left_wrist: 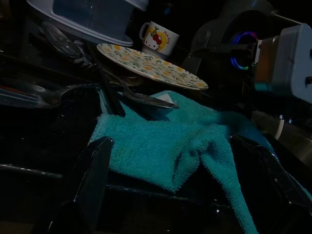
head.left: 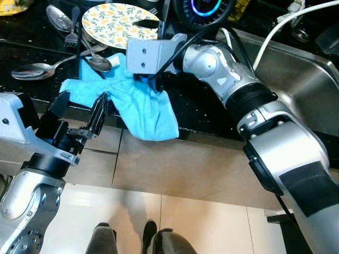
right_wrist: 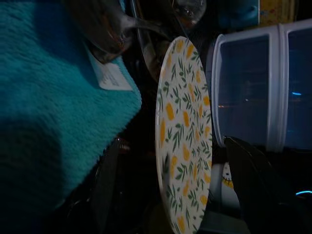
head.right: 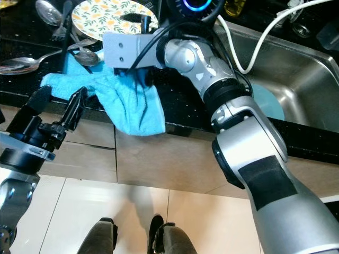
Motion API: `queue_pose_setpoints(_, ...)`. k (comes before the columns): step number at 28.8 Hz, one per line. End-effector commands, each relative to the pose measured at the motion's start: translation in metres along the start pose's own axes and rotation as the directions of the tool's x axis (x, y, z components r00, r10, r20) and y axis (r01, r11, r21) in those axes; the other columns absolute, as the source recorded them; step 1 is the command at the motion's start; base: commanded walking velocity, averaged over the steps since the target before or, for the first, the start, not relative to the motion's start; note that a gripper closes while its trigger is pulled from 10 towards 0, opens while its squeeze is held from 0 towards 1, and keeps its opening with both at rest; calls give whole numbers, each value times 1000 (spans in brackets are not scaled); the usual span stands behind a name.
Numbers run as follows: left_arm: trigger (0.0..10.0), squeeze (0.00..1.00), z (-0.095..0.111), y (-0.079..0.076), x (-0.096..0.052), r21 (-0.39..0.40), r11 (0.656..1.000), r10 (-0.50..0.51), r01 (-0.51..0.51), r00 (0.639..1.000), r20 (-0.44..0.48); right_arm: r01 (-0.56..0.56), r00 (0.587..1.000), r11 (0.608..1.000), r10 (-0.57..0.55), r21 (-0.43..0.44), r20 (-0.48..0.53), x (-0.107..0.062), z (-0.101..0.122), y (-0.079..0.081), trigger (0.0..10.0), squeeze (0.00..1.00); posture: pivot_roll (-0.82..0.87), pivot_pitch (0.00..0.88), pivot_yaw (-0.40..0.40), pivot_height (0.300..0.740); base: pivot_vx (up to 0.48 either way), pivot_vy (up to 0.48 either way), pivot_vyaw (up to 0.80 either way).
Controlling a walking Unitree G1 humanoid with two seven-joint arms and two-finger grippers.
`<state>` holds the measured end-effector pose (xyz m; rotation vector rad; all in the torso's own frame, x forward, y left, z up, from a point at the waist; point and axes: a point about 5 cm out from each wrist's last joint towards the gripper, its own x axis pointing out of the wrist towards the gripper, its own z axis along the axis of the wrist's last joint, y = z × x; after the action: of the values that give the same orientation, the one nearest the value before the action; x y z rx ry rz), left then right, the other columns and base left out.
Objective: Kitchen organization
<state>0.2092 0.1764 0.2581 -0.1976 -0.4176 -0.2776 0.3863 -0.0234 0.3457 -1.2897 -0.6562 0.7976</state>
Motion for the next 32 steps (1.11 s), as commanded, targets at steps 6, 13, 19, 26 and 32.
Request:
queue_pose_setpoints(6, 10000, 0, 1, -7, -2, -19, 1000, -22, 22, 1000, 1, 94, 993, 995, -96, -34, -69, -2, -7, -9, 902, 0, 349, 207, -226, 740, 0, 0, 0)
queue_pose_setpoints(13, 10000, 0, 1, -8, 0, -24, 999, -29, 30, 1000, 5, 130, 989, 991, -132, -32, -70, 3, -2, -9, 0, 0, 350, 203, -225, 740, 0, 0, 0)
queue_pose_setpoints(19, 10000, 0, 1, -9, 1, -27, 999, -37, 37, 999, 3, 155, 987, 988, -155, -13, -48, 3, 0, -10, 0, 0, 346, 201, -223, 740, 0, 0, 0)
queue_pose_setpoints(26, 10000, 0, -1, -10, 3, -33, 998, -57, 57, 998, -3, 206, 979, 978, -206, 36, -4, -4, -1, -16, 0, 0, 341, 195, -215, 740, 0, 0, 0)
queue_pose_setpoints(32, 10000, 0, -1, -10, 4, -33, 997, -65, 65, 998, -5, 93, 996, 995, -93, 27, -4, -1, -3, 3, 10000, 1000, 340, 196, -218, 740, 0, 0, 0)
